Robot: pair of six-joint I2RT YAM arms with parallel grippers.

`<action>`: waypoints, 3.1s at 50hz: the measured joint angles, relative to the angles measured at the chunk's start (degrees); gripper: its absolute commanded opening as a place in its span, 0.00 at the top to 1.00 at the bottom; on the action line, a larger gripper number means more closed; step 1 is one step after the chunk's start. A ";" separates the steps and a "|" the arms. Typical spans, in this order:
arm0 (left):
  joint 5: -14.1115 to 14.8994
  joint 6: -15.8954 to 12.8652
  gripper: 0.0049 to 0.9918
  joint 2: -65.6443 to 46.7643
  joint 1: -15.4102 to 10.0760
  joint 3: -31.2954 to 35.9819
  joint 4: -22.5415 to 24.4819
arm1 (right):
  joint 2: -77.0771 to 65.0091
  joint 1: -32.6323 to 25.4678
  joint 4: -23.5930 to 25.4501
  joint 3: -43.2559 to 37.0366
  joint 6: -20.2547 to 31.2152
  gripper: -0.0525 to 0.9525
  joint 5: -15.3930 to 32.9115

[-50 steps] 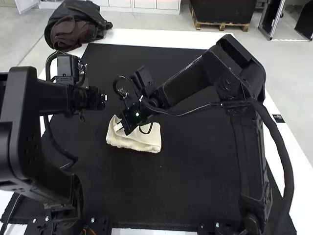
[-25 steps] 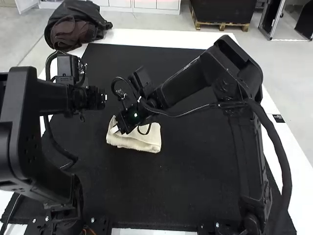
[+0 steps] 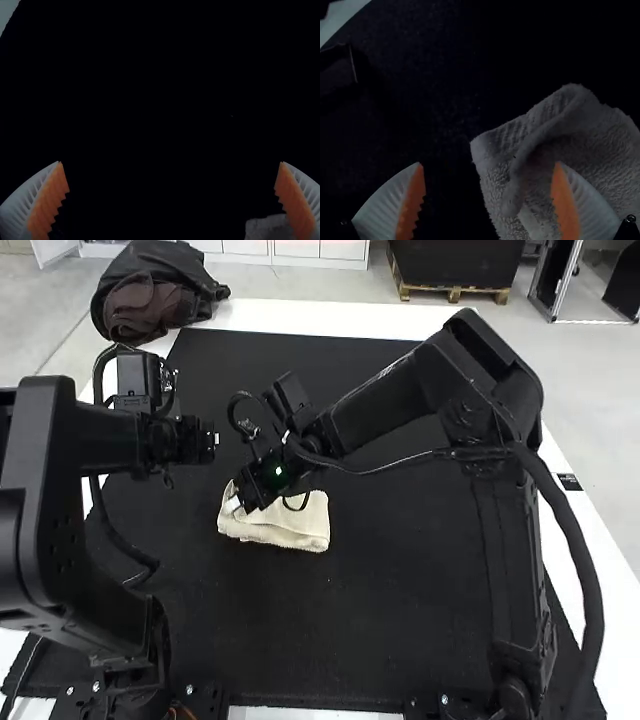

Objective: Fold the towel.

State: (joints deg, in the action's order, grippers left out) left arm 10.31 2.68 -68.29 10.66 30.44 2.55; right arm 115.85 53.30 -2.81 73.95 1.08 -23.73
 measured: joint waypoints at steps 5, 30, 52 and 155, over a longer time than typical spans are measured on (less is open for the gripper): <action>0.00 0.00 0.02 0.00 0.00 0.00 0.04 | -1.73 -1.11 1.31 0.35 0.00 0.37 -0.04; 0.00 0.00 0.02 0.00 0.00 0.00 -0.17 | -7.65 -6.67 1.88 -6.58 0.26 0.97 -0.50; 0.00 0.00 0.02 0.02 0.00 0.00 -0.13 | -7.61 -6.64 -8.04 -12.37 -0.79 0.97 -1.68; 0.22 2.14 0.02 4.87 0.00 8.00 -7.74 | -11.37 -8.33 -22.43 -13.51 -12.81 0.97 -7.82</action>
State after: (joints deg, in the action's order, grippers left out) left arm 10.52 4.82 -63.42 10.66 38.44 -5.19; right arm 104.49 44.97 -25.23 60.45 -11.73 -31.55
